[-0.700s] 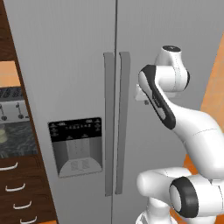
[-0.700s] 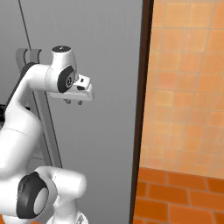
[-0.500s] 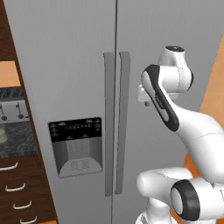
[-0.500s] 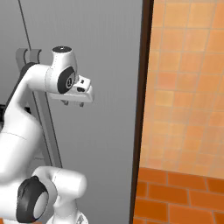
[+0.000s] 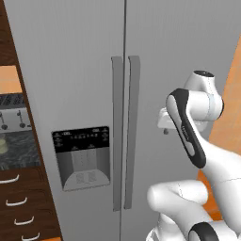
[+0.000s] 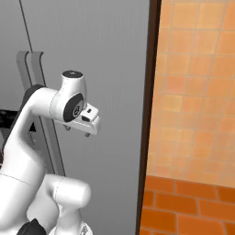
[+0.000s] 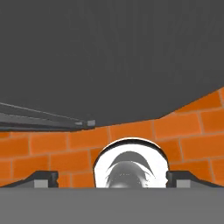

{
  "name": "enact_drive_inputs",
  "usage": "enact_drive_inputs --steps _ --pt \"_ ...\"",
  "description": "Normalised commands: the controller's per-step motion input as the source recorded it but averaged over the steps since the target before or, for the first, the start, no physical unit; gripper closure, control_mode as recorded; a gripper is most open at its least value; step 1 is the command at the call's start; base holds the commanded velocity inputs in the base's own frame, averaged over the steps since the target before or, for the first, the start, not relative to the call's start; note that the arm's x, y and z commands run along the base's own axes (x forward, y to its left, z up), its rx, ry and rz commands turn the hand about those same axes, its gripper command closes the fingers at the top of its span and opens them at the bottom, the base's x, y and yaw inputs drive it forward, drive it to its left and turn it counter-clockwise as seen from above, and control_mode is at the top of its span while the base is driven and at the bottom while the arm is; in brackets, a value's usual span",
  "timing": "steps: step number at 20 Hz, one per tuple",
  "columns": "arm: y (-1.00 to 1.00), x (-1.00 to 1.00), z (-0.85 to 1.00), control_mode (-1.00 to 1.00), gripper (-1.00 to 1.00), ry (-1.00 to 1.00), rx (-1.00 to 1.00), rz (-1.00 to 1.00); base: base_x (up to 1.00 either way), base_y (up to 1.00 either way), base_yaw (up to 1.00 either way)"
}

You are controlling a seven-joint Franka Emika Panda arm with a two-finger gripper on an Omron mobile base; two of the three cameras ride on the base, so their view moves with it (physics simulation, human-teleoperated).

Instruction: Grab a lemon wedge from the fridge and one ice cube from the ice bowl, and put them in the glass of lemonade.

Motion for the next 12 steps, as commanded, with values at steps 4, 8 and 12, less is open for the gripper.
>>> enact_drive_inputs --steps 4,8,12 --pt "0.0 0.0 -0.32 -1.0 -1.0 0.06 0.01 -0.11 0.0 0.0 0.0" --pt "0.0 0.0 0.0 1.0 -1.0 0.0 0.0 0.0 -0.26 0.34 0.0" --pt "0.0 0.0 0.0 1.0 -1.0 0.0 0.0 0.0 -0.41 1.0 0.0"
